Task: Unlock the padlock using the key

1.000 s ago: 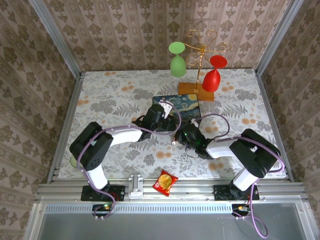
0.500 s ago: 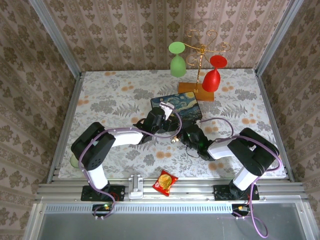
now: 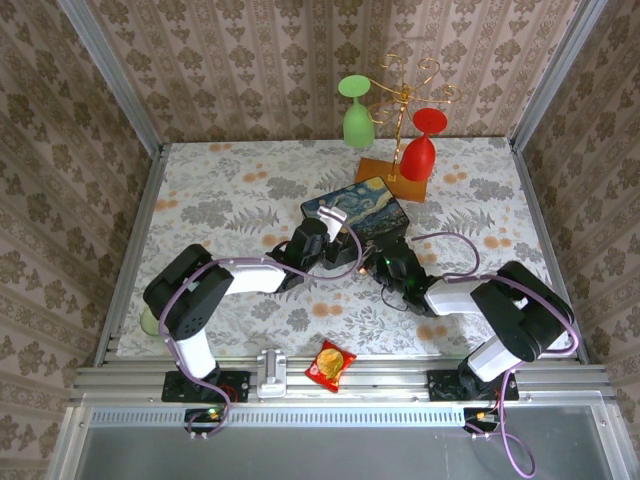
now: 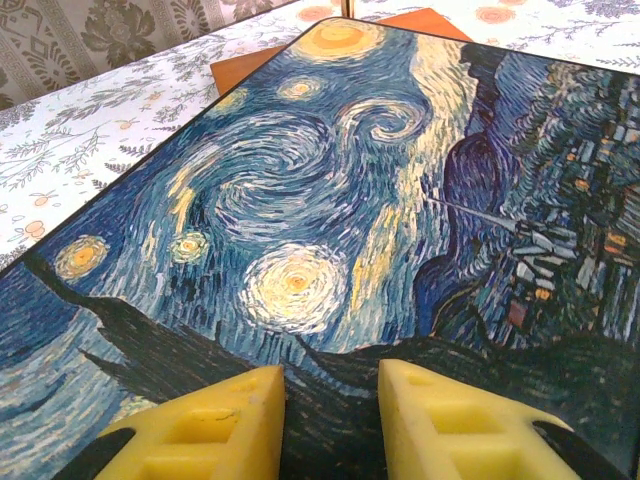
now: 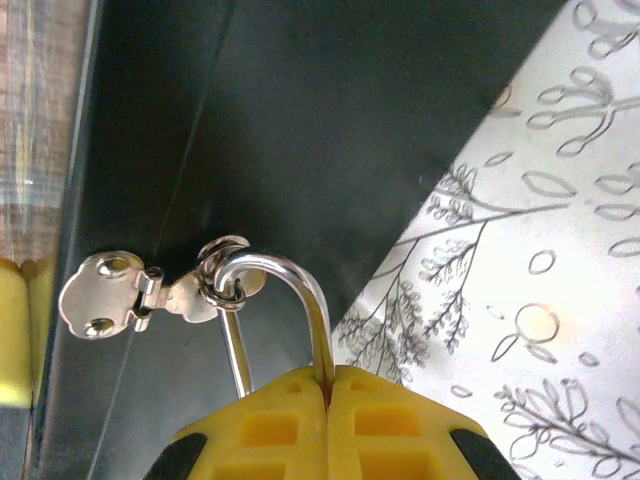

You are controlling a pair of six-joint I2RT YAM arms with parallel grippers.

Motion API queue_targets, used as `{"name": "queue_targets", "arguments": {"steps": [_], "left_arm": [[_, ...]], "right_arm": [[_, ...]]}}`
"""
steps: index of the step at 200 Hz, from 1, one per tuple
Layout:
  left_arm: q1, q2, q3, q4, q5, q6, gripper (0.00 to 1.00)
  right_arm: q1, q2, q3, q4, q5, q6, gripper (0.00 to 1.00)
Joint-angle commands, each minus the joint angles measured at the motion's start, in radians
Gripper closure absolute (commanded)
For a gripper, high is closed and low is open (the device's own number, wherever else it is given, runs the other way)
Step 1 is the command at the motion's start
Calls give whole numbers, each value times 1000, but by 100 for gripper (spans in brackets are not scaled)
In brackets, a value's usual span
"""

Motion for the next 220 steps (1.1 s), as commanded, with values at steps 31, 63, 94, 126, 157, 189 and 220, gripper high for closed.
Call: {"name": "queue_targets", "arguments": {"steps": [31, 63, 94, 126, 157, 189, 220], "left_arm": [[10, 32, -59, -282, -33, 40, 65], [-7, -26, -46, -327, -44, 92, 49], [9, -30, 33, -411, 134, 199, 27], [28, -13, 179, -597, 224, 266, 21], [24, 0, 223, -678, 236, 330, 6], [-2, 41, 261, -735, 126, 359, 3], [-49, 91, 314, -799, 22, 409, 6]], "right_arm": [[8, 11, 40, -19, 51, 62, 99], [28, 22, 10, 7, 46, 137, 99], [26, 50, 10, 40, 43, 126, 99], [28, 35, -4, 35, 45, 122, 99], [27, 0, -27, 10, 56, 106, 99], [26, 3, -36, 25, 51, 108, 99], [26, 39, -32, 68, 28, 123, 99]]}}
